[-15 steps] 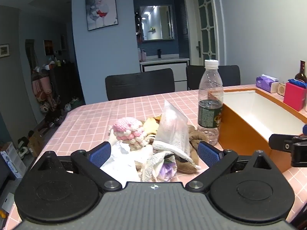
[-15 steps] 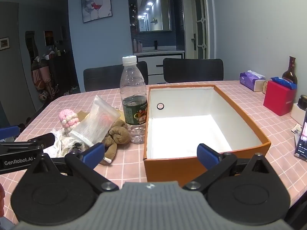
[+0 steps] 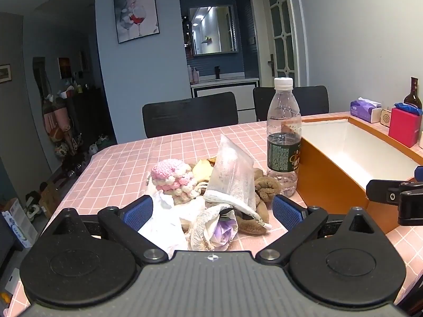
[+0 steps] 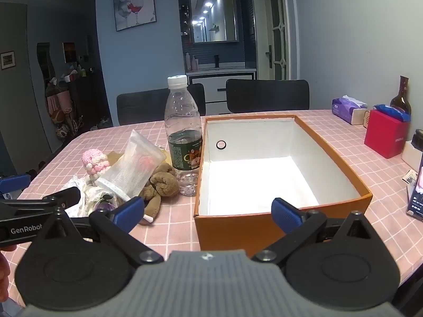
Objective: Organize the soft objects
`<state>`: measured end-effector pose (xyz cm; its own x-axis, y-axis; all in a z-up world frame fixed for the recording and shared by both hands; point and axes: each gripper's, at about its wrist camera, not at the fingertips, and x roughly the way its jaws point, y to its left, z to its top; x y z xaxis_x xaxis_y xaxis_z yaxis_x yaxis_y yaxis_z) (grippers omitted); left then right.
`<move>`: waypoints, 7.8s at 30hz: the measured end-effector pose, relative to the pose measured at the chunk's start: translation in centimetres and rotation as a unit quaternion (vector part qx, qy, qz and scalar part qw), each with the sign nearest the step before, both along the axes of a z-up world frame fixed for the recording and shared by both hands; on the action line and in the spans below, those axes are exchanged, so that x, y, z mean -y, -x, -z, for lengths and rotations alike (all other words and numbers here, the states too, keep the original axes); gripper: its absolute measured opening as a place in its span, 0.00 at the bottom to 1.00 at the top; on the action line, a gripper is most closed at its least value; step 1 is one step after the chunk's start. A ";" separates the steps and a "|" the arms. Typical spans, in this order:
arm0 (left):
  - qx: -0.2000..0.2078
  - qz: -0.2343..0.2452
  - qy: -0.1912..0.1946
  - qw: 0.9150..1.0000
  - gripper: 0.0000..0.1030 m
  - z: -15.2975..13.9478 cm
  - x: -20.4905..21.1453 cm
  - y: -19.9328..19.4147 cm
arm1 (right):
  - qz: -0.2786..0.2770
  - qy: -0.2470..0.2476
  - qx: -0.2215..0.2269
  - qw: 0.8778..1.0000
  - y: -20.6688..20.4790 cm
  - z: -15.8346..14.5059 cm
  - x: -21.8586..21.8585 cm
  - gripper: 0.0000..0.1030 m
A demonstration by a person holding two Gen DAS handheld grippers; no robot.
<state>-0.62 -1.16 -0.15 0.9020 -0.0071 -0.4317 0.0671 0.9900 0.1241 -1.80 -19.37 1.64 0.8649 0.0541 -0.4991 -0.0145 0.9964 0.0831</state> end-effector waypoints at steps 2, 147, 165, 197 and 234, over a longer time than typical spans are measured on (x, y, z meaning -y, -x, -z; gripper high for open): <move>-0.001 -0.002 -0.001 1.000 1.00 0.0 0.1 0.2 | -0.005 0.000 -0.003 1.000 0.2 0.1 -0.2 0.97; -0.131 -0.061 0.025 0.989 0.19 7.3 -7.9 -9.1 | -0.171 -0.021 -0.027 0.985 -15.2 4.6 -9.6 0.00; 0.016 -0.020 0.041 0.999 0.15 -2.3 -6.9 -3.1 | -0.211 -0.070 0.031 0.974 -7.3 -2.1 -5.5 0.00; 0.037 0.206 0.141 0.968 0.14 -7.7 1.4 -6.3 | -0.104 -0.082 0.024 0.991 -6.1 -3.9 6.7 0.00; -0.194 0.369 -0.185 0.890 0.21 2.5 17.4 -12.4 | -0.124 -0.029 -0.311 0.942 -14.9 5.5 10.8 0.20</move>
